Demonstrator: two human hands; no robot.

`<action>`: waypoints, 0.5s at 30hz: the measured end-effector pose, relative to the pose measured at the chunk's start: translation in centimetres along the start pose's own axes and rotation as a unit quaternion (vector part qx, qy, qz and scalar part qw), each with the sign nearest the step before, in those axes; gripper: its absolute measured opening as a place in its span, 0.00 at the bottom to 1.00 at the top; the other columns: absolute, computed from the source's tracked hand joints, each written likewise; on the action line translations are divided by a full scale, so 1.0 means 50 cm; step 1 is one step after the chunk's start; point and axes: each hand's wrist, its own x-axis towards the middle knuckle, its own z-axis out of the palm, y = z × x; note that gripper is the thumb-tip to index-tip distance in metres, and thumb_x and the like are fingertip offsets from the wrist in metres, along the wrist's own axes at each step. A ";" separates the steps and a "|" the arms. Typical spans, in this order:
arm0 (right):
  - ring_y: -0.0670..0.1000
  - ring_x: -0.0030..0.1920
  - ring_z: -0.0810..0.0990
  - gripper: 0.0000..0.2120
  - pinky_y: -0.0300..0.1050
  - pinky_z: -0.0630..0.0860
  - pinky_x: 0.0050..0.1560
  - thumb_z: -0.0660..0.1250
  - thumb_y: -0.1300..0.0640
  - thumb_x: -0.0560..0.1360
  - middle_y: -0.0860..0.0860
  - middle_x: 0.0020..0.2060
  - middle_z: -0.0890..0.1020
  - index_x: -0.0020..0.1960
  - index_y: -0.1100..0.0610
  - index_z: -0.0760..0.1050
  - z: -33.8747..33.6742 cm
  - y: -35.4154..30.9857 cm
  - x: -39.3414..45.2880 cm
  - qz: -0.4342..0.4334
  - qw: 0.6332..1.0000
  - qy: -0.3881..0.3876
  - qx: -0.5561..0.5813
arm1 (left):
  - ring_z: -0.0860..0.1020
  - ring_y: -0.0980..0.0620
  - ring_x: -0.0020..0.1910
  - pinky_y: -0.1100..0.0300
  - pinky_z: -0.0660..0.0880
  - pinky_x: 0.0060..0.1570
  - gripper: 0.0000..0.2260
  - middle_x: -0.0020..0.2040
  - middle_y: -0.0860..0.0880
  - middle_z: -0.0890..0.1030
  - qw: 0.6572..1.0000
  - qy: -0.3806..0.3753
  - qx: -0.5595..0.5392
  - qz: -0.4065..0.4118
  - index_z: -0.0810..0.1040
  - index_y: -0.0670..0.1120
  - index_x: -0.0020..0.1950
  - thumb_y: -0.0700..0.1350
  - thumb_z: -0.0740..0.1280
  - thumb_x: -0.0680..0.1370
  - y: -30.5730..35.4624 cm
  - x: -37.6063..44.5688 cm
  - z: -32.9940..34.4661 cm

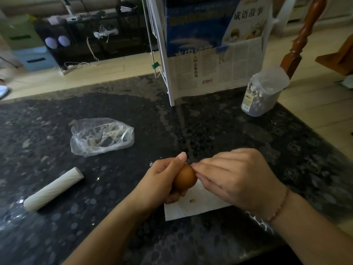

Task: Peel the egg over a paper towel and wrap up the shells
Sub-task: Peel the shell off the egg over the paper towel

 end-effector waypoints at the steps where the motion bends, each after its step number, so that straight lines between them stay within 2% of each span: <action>1: 0.51 0.35 0.84 0.08 0.47 0.76 0.27 0.68 0.56 0.76 0.50 0.40 0.86 0.49 0.57 0.84 0.002 -0.001 0.000 0.001 1.000 -0.001 0.000 | 0.66 0.53 0.22 0.64 0.63 0.22 0.26 0.31 0.42 0.75 1.000 0.003 0.003 -0.004 0.77 0.41 0.44 0.64 0.57 0.79 0.001 0.000 0.001; 4: 0.51 0.34 0.84 0.08 0.47 0.76 0.27 0.67 0.57 0.76 0.50 0.38 0.86 0.47 0.58 0.84 0.009 -0.004 0.000 0.013 1.000 -0.004 0.005 | 0.64 0.53 0.20 0.65 0.61 0.21 0.24 0.29 0.42 0.74 1.000 0.009 0.006 -0.010 0.77 0.45 0.40 0.64 0.57 0.78 0.005 -0.002 0.005; 7: 0.52 0.32 0.83 0.07 0.47 0.76 0.27 0.68 0.58 0.75 0.51 0.34 0.85 0.44 0.58 0.84 0.019 -0.007 0.001 0.033 0.999 0.005 0.016 | 0.65 0.54 0.19 0.66 0.61 0.20 0.25 0.28 0.43 0.74 0.999 0.023 0.013 -0.021 0.77 0.44 0.41 0.65 0.58 0.76 0.003 0.002 0.004; 10: 0.52 0.31 0.83 0.07 0.48 0.77 0.29 0.68 0.58 0.74 0.51 0.33 0.84 0.41 0.58 0.83 0.027 -0.011 0.002 0.086 0.995 0.019 0.054 | 0.65 0.54 0.20 0.66 0.62 0.20 0.23 0.28 0.44 0.74 0.999 0.024 0.013 -0.021 0.77 0.46 0.40 0.64 0.59 0.76 0.002 0.003 0.003; 15: 0.47 0.35 0.82 0.07 0.46 0.78 0.34 0.67 0.57 0.74 0.48 0.35 0.84 0.43 0.56 0.83 0.031 -0.021 0.001 0.181 0.969 0.018 0.170 | 0.71 0.56 0.27 0.66 0.66 0.25 0.23 0.35 0.46 0.74 1.000 0.001 0.001 -0.017 0.77 0.38 0.49 0.59 0.62 0.79 -0.006 0.001 -0.005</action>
